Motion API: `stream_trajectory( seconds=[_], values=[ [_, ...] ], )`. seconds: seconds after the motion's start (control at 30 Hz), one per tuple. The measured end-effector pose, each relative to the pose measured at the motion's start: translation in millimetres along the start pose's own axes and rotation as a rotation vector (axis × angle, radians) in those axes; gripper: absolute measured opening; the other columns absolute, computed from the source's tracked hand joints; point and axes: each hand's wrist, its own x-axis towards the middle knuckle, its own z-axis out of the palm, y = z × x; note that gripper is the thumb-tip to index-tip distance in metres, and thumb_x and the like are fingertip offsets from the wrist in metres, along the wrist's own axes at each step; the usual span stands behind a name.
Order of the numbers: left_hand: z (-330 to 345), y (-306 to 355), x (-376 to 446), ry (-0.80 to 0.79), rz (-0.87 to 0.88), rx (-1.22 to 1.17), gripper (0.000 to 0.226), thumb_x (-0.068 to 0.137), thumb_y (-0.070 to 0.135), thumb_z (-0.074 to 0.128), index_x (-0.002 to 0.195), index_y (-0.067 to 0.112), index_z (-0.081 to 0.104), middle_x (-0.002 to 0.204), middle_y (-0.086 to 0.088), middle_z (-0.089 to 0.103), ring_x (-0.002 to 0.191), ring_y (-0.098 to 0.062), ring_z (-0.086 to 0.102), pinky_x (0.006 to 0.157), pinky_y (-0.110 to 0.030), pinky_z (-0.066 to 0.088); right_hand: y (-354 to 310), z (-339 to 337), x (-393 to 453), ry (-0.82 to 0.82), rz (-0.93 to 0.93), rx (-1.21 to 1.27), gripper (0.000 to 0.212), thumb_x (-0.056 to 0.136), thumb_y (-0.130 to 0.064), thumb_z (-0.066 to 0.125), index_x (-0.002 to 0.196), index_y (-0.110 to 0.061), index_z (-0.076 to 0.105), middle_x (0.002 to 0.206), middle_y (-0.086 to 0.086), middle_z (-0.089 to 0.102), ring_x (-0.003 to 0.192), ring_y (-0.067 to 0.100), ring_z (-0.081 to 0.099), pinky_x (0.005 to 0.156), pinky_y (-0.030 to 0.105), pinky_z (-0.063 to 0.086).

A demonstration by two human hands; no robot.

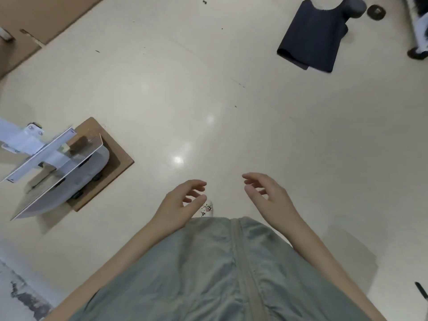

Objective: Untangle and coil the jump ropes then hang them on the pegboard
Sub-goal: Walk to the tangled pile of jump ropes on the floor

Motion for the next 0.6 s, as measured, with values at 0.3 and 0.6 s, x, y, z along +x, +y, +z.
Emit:
stream_trajectory(
  seconds=[0.3,0.6],
  values=[
    [-69.3,133.5,243.4,-0.028,0.136,0.023,0.026,0.095,0.02,0.059,0.119,0.031,0.061,0.11,0.016,0.067,0.099,-0.003,0.061,0.084,-0.013,0.045,-15.3,-101.4,164.2,0.159,0.191,0.085,0.02,0.097,-0.025,0.057,0.111,-0.037,0.065,0.109,-0.019,0.066,0.097,-0.003,0.059,0.079,0.009,0.042],
    [-143.1,251.4,487.6,0.003,0.011,-0.015,0.021,0.096,0.024,0.059,0.113,0.036,0.063,0.107,0.009,0.068,0.097,-0.013,0.065,0.087,-0.027,0.05,-80.7,-210.0,435.7,0.185,0.185,0.226,0.023,0.097,-0.023,0.058,0.101,-0.044,0.067,0.103,-0.016,0.071,0.101,0.006,0.064,0.095,0.038,0.052]
  ],
)
